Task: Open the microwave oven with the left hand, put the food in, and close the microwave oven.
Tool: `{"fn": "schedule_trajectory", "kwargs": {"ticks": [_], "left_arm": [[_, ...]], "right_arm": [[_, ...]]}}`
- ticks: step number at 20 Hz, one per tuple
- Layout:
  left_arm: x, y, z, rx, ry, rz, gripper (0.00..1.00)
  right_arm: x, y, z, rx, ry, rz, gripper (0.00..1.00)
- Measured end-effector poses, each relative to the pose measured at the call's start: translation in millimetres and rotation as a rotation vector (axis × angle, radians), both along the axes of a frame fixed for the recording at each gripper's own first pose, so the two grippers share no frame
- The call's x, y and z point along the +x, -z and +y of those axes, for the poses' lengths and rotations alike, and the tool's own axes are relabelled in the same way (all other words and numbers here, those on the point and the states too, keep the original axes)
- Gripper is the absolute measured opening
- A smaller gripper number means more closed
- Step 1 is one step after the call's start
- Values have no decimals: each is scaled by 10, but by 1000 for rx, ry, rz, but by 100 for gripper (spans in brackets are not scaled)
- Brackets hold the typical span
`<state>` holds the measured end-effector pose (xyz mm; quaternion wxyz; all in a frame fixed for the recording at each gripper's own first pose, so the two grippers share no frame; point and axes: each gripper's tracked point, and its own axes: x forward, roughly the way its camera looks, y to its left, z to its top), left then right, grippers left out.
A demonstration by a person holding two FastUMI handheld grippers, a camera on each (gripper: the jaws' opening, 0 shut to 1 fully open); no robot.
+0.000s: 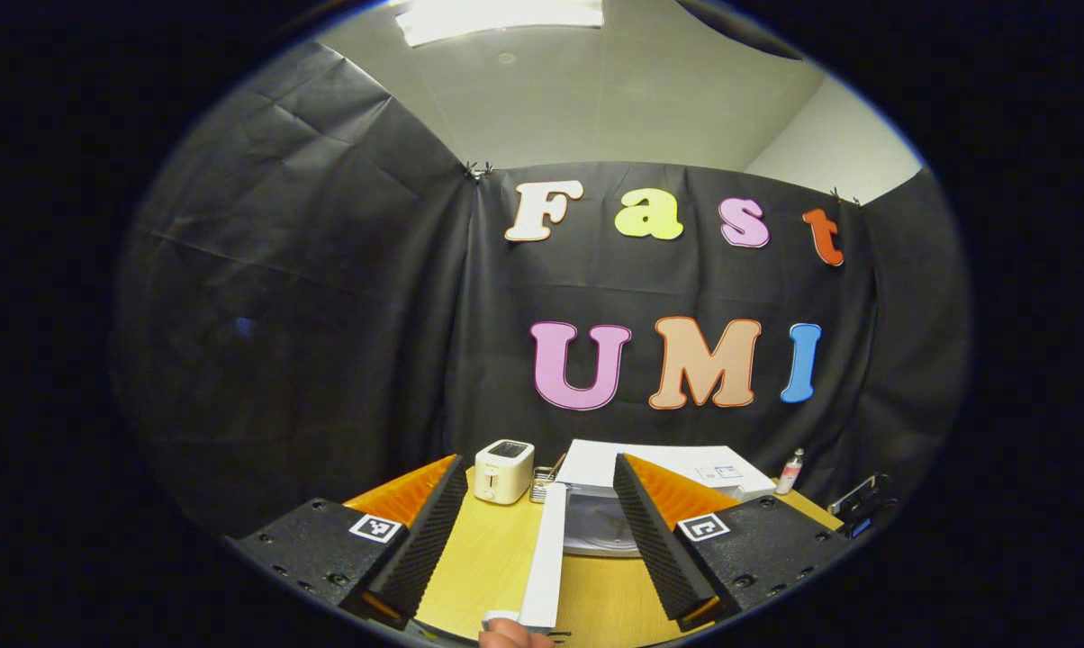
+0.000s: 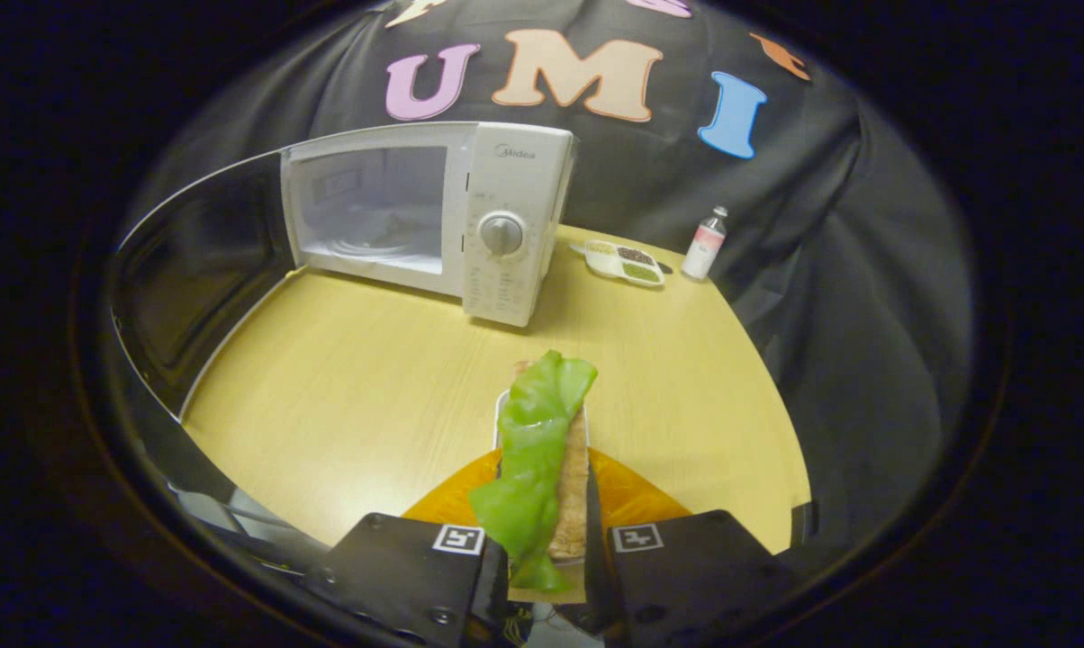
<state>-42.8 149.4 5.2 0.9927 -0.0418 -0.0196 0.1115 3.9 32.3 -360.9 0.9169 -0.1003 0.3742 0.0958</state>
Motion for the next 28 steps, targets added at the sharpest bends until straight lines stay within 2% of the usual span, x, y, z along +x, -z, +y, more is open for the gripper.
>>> {"fn": "schedule_trajectory", "kwargs": {"ticks": [1, 2, 4, 5, 6, 11, 13, 14, 19, 20, 25, 26, 28], "left_arm": [[14, 18, -7, 8, 8, 6, 93], [26, 47, -8, 15, 12, 13, 93], [49, 83, -5, 17, 21, 26, 95], [49, 89, 1, 12, 20, 29, 95], [59, 105, -5, 2, 24, 29, 96], [111, 151, -39, -13, 58, 34, 95], [116, 159, -18, -9, 64, 36, 96], [117, 164, -5, -5, 66, 36, 95], [74, 243, 130, -10, 55, 43, 93], [72, 248, 157, -15, 54, 42, 96], [-5, 203, 404, 45, 40, 34, 95], [-30, 195, 450, 63, 42, 34, 93], [-62, 193, 547, 85, 47, 35, 95]], "right_arm": [[-17, 11, 17, -1, -3, 6, 36], [-18, 1, 30, -3, -10, 4, 37], [-11, -63, 10, -18, -21, -13, 36], [7, -116, 8, -13, -21, -26, 31], [39, -182, 8, -2, -14, -41, 36], [276, -581, 37, 67, 41, -107, 36], [353, -709, 159, 130, 62, -115, 36], [379, -783, 217, 160, 77, -121, 32], [446, -899, 585, 328, 133, -114, 32], [457, -896, 672, 369, 149, -100, 32], [587, -799, 1319, 573, 213, -33, 32], [623, -771, 1487, 621, 228, -8, 32], [695, -724, 1844, 731, 262, 56, 32]]}}
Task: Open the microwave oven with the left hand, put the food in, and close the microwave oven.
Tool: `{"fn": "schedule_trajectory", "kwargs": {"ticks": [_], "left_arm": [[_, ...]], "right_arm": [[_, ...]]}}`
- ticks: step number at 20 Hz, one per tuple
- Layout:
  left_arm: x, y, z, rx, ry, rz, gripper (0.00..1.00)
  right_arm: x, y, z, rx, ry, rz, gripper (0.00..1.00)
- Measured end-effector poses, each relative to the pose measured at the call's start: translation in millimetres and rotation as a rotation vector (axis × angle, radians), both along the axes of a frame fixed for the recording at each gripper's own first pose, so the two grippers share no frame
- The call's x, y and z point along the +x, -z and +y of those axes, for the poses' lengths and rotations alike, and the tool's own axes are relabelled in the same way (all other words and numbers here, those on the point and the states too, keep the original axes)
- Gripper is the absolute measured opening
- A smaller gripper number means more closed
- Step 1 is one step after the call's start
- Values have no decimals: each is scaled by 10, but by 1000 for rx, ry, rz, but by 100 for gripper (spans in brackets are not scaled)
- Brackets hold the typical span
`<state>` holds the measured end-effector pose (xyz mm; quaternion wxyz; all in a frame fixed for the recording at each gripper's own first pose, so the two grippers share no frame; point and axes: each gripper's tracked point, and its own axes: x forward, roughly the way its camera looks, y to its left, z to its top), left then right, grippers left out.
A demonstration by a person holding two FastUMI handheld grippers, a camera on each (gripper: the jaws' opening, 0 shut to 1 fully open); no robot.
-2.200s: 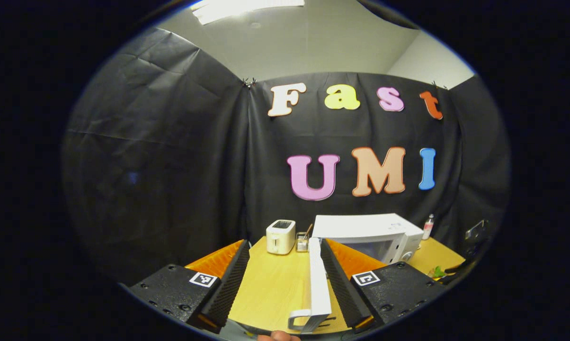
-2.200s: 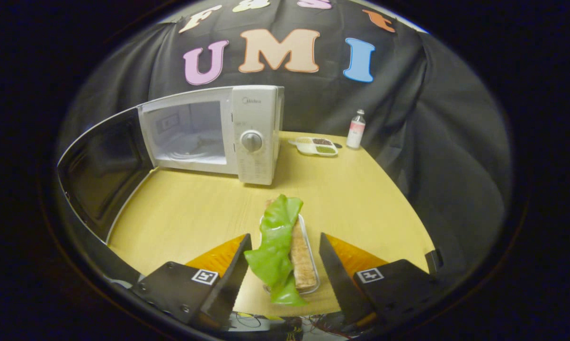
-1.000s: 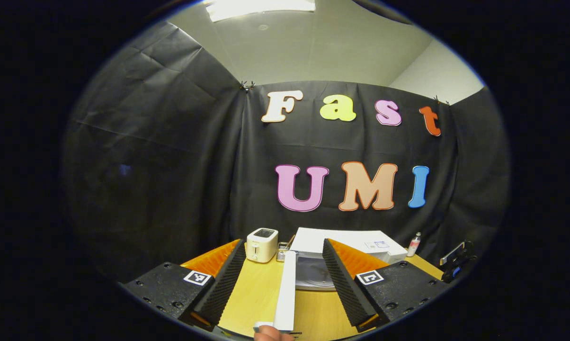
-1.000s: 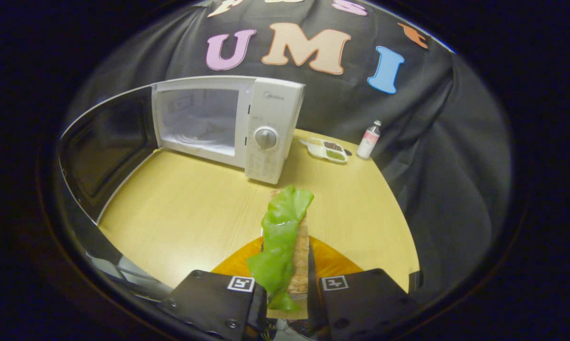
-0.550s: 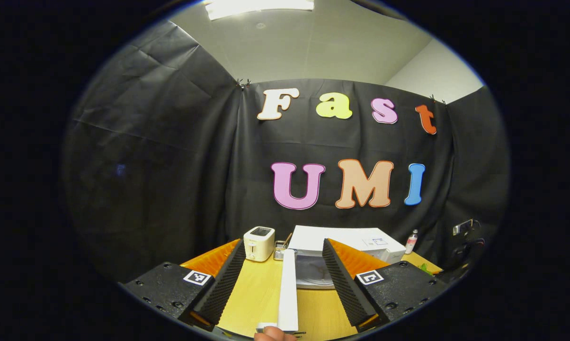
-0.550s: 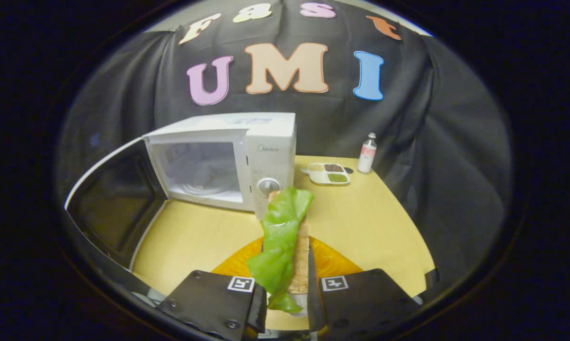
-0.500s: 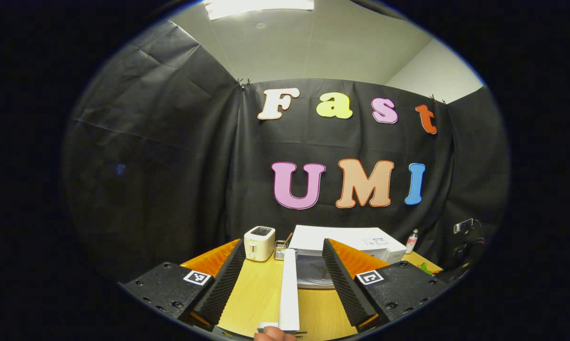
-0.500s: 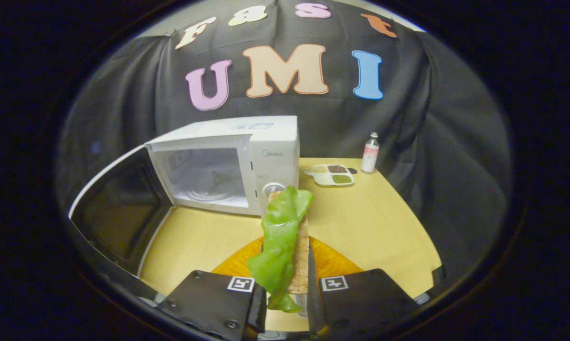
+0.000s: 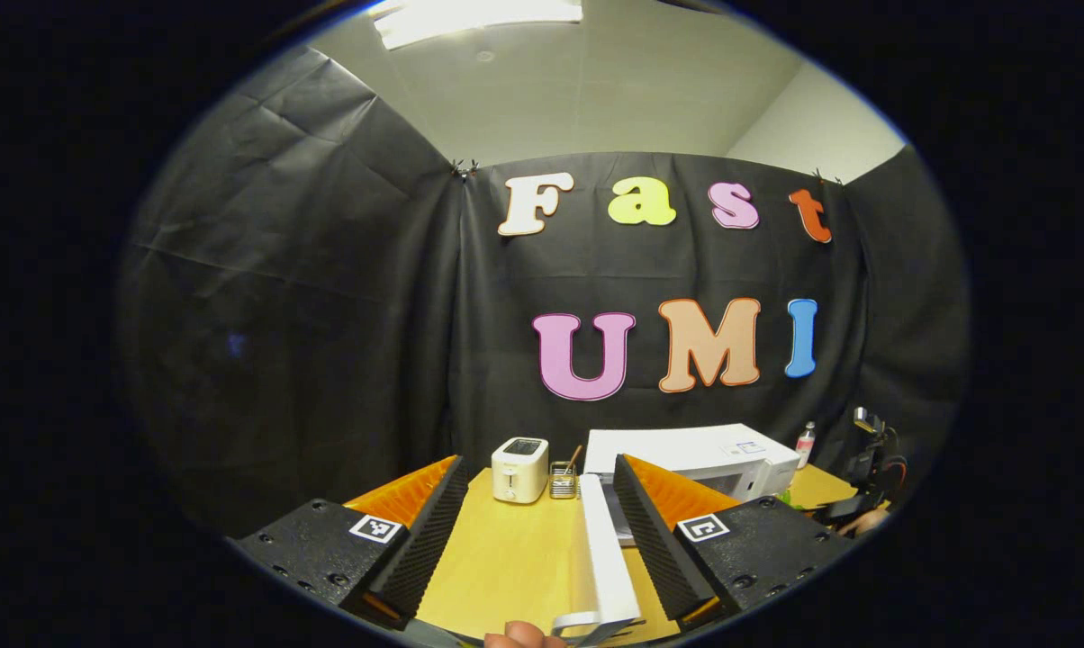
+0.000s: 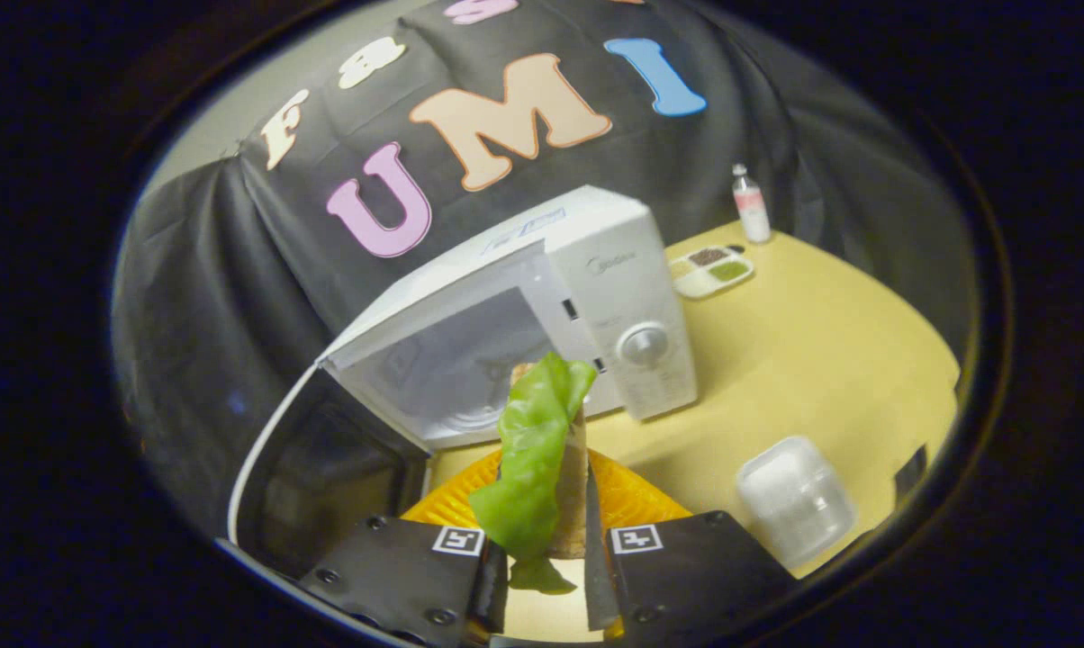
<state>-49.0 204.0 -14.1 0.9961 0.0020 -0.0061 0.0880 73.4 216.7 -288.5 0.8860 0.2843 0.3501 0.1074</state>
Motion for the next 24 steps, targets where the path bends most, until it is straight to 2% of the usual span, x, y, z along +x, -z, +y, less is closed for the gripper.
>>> {"fn": "schedule_trajectory", "kwargs": {"ticks": [1, 3, 4, 5, 6, 7, 8, 9, 11, 12, 13, 17, 22, 23, 24], "left_arm": [[-3, 4, 25, -1, 2, 0, 93], [-10, 50, 71, -7, 5, 8, 95], [-12, 82, 81, -10, 10, 16, 95], [-10, 107, 80, -9, 20, 26, 95], [2, 136, 67, -8, 32, 35, 95], [9, 150, 64, -11, 43, 36, 95], [17, 168, 58, -21, 55, 40, 95], [23, 201, 56, -38, 66, 41, 94], [48, 260, 81, -90, 70, 41, 94], [48, 342, 117, -106, 67, 56, 93], [50, 377, 147, -111, 63, 64, 96], [82, 472, 258, -119, 54, 87, 96], [172, 600, 305, -124, 81, 116, 95], [191, 620, 297, -128, 91, 123, 93], [206, 654, 284, -128, 99, 133, 95]], "right_arm": [[57, 31, 130, 46, 16, 26, 36], [168, 61, 341, 98, 44, 54, 31], [239, 65, 429, 118, 58, 53, 36], [312, 87, 530, 146, 75, 63, 31], [382, 111, 625, 187, 95, 77, 36], [455, 133, 700, 233, 126, 93, 31], [526, 171, 772, 286, 161, 119, 36], [600, 227, 828, 339, 209, 144, 31], [793, 348, 894, 402, 311, 170, 31], [865, 351, 921, 425, 342, 164, 35], [954, 358, 970, 433, 359, 147, 35], [1245, 493, 1223, 481, 416, 143, 35], [1455, 653, 1457, 495, 437, 104, 35], [1490, 698, 1467, 495, 447, 93, 35], [1535, 737, 1457, 498, 463, 83, 35]]}}
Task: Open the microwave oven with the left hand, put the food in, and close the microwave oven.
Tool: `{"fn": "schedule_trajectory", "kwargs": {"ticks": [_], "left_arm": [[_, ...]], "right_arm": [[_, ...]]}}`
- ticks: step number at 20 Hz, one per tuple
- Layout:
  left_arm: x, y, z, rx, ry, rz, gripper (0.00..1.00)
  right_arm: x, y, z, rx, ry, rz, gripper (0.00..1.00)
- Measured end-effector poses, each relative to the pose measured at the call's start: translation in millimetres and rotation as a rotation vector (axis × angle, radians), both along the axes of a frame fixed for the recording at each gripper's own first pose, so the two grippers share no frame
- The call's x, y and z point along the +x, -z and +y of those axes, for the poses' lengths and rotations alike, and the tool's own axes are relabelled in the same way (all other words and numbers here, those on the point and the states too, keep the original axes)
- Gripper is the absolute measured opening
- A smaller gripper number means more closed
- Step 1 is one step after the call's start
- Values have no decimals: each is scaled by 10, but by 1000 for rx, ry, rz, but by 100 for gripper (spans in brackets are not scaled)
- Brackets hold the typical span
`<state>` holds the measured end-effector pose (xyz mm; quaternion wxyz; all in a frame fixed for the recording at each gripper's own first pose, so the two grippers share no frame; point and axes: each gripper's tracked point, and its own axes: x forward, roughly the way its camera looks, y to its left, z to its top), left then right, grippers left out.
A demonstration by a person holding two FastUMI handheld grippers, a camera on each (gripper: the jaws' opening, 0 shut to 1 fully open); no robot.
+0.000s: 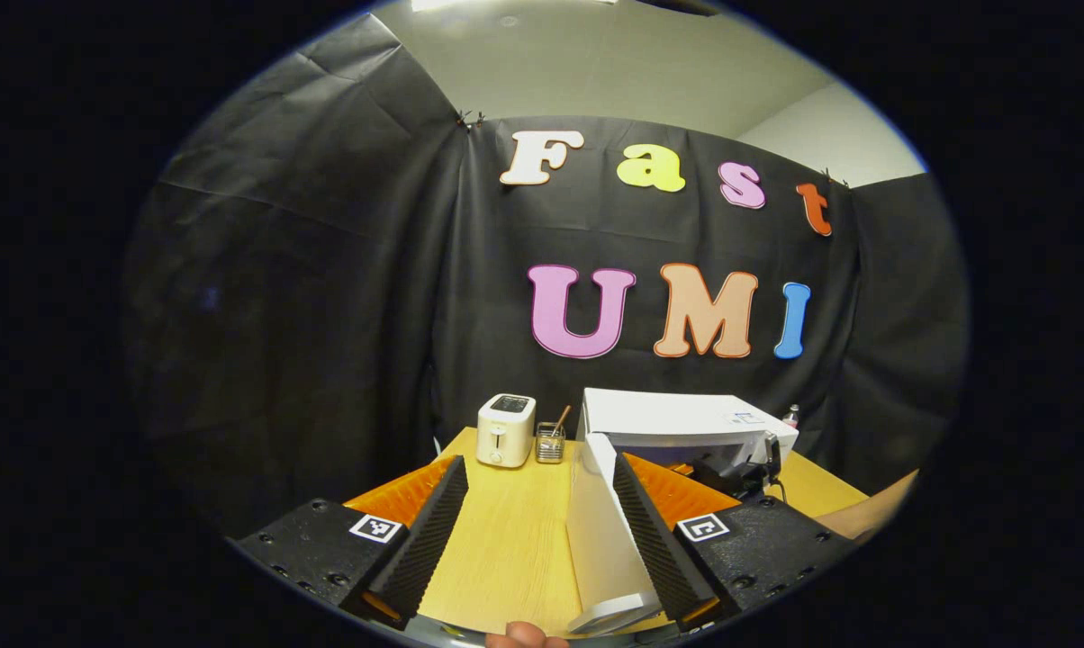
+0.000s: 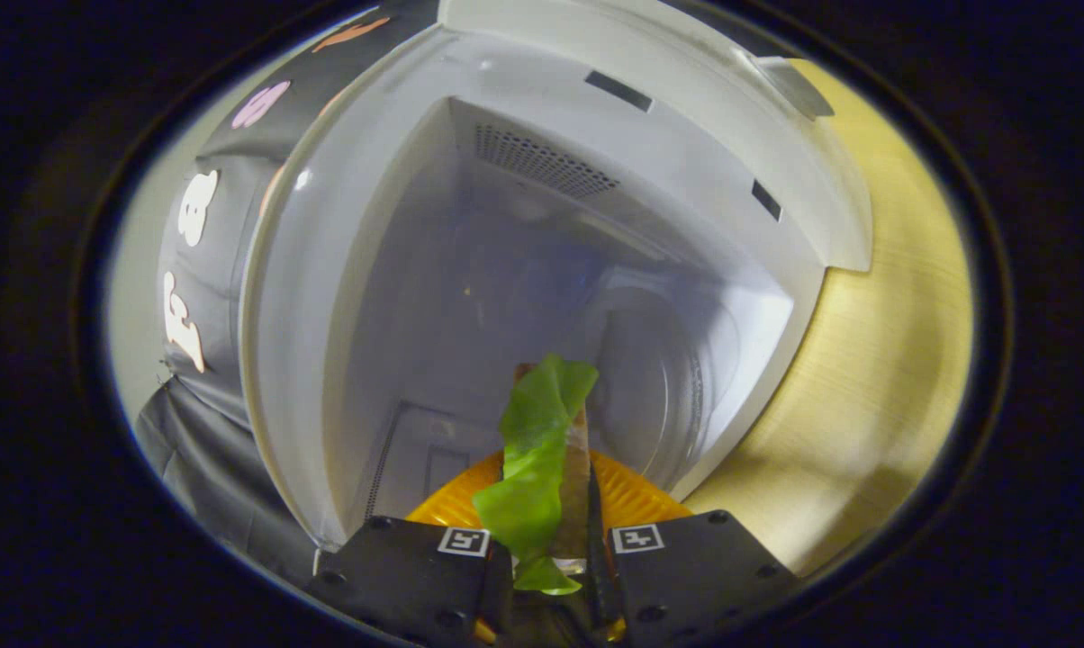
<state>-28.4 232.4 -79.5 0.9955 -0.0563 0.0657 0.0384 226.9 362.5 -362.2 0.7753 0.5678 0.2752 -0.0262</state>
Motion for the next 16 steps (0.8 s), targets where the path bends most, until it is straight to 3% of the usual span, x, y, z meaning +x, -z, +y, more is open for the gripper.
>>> {"fn": "schedule_trajectory", "kwargs": {"ticks": [6, 10, 11, 13, 16], "left_arm": [[34, 94, 12, 30, 35, 44, 95], [67, 115, -68, 24, 57, 63, 93], [77, 128, -102, 23, 66, 68, 95], [83, 138, -142, 25, 76, 75, 93], [89, 174, -192, 15, 84, 86, 95]], "right_arm": [[262, 119, 48, 52, 63, -21, 35], [353, 145, 80, -20, 45, -71, 35], [353, 164, 81, -36, 42, -73, 27], [335, 215, 2, -131, 47, -57, 46], [351, 211, -91, -388, -12, -80, 67]]}}
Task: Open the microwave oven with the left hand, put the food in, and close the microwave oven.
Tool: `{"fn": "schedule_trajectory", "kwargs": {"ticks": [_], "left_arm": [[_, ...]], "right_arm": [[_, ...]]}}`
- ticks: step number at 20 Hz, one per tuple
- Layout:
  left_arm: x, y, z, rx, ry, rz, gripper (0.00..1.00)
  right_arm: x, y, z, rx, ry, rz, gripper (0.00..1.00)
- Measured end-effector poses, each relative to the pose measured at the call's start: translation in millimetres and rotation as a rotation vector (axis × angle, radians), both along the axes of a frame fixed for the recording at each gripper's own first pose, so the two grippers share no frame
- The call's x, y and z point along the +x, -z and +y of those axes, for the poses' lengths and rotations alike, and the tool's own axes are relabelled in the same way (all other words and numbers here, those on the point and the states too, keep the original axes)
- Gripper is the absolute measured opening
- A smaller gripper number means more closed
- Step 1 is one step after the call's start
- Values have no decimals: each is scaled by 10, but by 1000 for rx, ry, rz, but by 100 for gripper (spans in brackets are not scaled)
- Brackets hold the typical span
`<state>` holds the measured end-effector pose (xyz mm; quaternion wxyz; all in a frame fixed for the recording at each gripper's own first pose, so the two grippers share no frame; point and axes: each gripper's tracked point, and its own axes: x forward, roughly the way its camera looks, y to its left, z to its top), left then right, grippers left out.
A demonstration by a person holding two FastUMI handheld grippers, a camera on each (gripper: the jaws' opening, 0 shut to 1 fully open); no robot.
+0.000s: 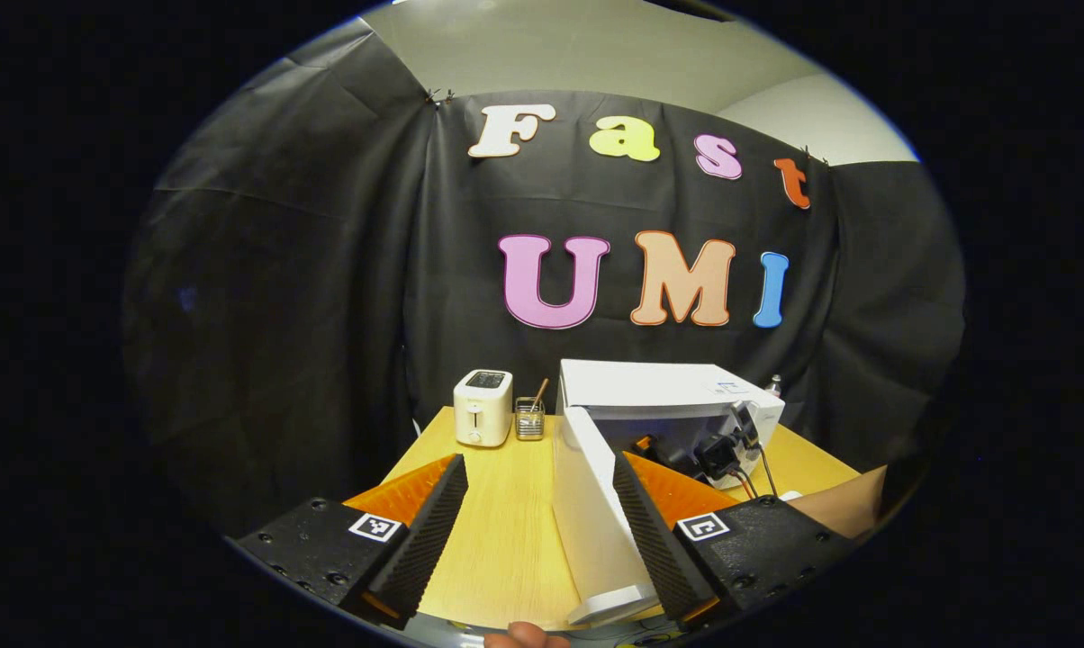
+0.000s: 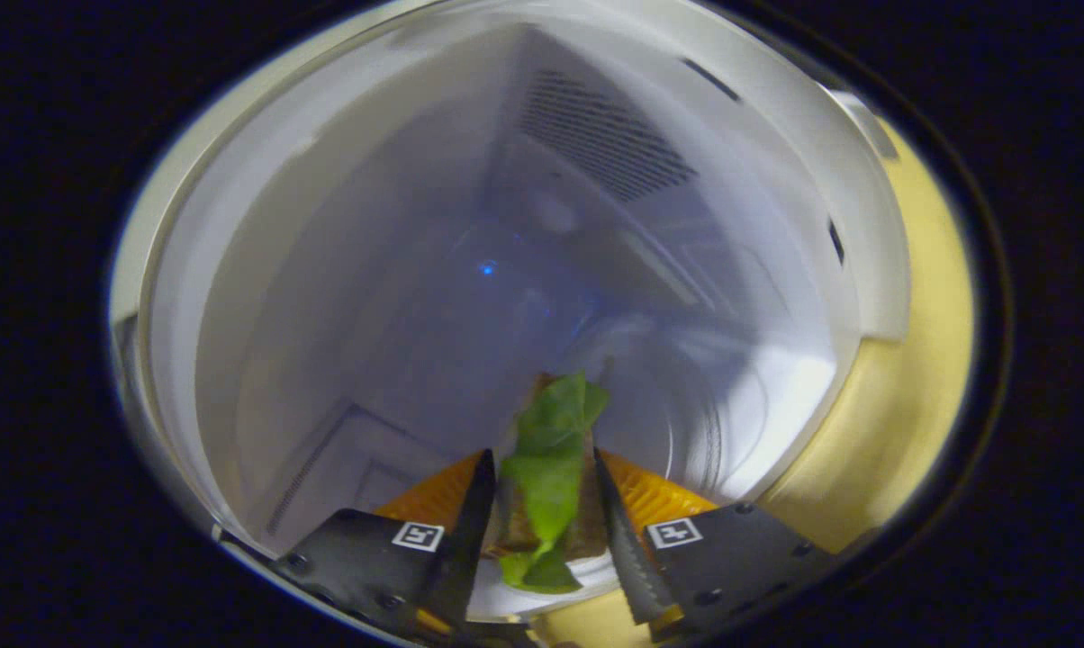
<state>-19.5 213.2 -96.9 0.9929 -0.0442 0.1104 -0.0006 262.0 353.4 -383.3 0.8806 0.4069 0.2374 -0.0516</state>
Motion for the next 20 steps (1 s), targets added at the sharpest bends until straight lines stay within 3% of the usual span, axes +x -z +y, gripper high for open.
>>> {"fn": "schedule_trajectory", "kwargs": {"ticks": [4, 8, 9, 10, 14, 20], "left_arm": [[-21, -16, -34, -14, -6, 1, 95], [-63, -26, 7, 2, -25, -5, 96], [-85, -8, 20, 1, -33, 1, 96], [-110, 17, 26, -3, -41, 7, 92], [-177, 71, 35, -12, -63, 22, 95], [-309, 84, 49, 32, -72, 37, 95]], "right_arm": [[-7, -14, 3, -197, -83, -10, 85], [-18, -75, -28, -287, -164, -44, 89], [-37, -97, -84, -312, -173, -56, 99], [-43, -123, -119, -334, -188, -73, 98], [-359, -281, -117, -451, -284, -128, 98], [-928, -980, -227, -526, -444, -298, 99]]}}
